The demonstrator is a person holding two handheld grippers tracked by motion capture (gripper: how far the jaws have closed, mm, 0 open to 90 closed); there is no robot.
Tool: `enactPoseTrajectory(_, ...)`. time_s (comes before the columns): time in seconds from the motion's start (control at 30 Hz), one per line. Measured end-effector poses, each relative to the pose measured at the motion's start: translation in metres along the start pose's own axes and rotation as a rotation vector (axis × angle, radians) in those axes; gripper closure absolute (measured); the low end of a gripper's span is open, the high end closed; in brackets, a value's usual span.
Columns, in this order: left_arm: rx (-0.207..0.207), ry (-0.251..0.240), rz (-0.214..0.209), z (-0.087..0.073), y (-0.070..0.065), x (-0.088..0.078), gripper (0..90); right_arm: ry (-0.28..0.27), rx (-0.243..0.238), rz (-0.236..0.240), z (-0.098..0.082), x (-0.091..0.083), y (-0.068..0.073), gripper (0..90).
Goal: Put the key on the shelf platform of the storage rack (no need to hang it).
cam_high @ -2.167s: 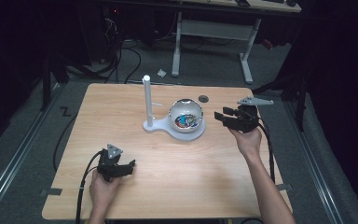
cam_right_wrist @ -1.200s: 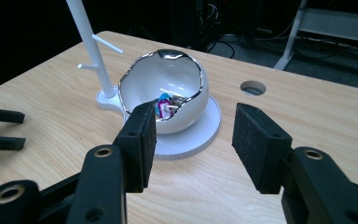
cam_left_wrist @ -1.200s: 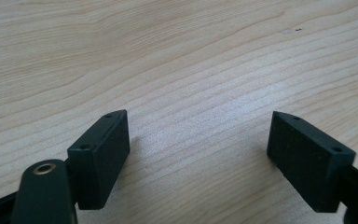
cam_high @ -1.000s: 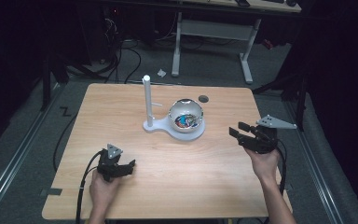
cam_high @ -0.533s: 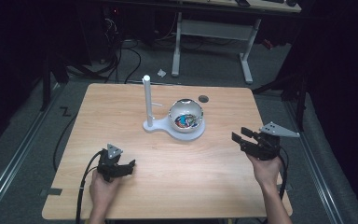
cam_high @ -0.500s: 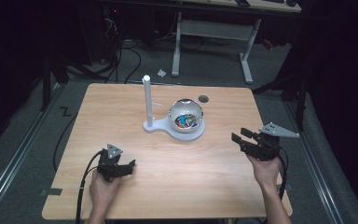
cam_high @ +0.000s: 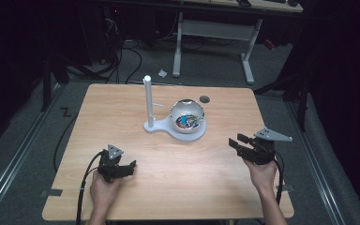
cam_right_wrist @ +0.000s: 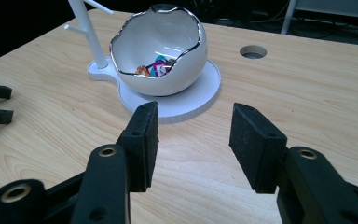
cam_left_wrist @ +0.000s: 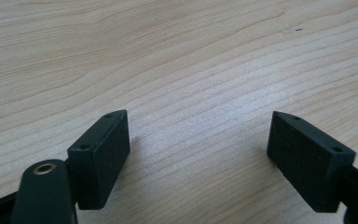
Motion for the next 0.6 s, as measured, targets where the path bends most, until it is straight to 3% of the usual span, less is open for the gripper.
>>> enactPoseTrajectory(0.6, 0.0, 0.0, 0.0, 0.0, 0.0, 0.0, 21.5, 0.026, 0.016, -0.016, -0.019, 0.018, 0.004, 53.2)
Point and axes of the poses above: each handheld gripper's, and its own axes: x roughly forward along the jaws, z roughly out of its top, y roughly to its left, the point moved 8 cm from there along x, roughly forward along the jaws, and after that the axes turned 15 degrees about -x, right-handed, at the moved point
